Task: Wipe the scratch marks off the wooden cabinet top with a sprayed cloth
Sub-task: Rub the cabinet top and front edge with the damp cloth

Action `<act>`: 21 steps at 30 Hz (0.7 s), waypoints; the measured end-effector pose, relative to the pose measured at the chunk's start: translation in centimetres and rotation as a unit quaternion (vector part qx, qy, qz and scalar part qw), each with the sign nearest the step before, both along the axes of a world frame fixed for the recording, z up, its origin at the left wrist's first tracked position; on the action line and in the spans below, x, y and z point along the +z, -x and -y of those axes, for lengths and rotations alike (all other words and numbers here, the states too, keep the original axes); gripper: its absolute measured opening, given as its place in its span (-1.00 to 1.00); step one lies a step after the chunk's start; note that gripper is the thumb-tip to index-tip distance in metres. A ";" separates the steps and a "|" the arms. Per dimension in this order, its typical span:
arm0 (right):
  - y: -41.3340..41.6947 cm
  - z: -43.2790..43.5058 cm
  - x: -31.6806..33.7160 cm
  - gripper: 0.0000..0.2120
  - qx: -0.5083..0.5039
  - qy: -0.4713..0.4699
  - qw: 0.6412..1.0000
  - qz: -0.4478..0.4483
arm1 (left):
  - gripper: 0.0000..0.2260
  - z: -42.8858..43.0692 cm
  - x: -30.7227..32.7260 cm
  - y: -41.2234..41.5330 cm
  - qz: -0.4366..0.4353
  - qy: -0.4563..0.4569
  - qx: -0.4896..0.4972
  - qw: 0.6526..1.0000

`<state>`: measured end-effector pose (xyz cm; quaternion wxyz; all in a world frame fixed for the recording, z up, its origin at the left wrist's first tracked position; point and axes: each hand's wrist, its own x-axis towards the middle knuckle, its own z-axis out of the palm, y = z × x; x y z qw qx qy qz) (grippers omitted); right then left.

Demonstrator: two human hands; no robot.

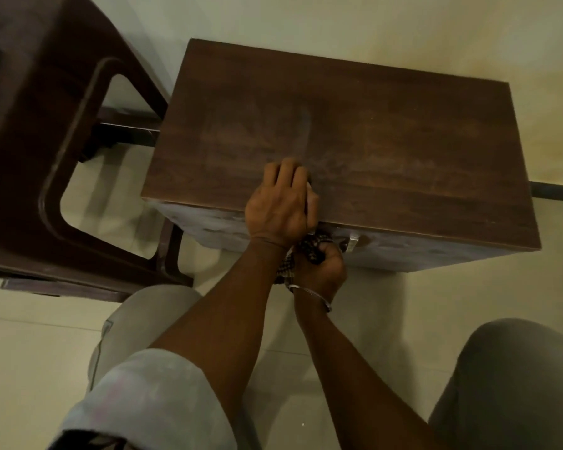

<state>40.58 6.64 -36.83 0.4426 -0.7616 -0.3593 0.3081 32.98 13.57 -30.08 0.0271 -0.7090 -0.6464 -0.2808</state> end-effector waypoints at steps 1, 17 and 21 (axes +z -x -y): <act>0.2 0.0 0.0 -0.82 -0.010 -0.001 1.000 -0.003 | -0.76 0.0 0.1 0.0 0.002 0.001 0.002 1.000; -0.6 -0.6 -1.5 -0.76 0.041 -0.022 0.998 0.033 | -0.74 -0.1 0.0 -0.1 0.015 0.000 0.015 1.000; -1.1 -0.8 -1.5 -0.76 0.064 -0.008 0.997 0.039 | -0.74 -0.1 -0.1 -0.2 0.003 -0.011 0.020 1.000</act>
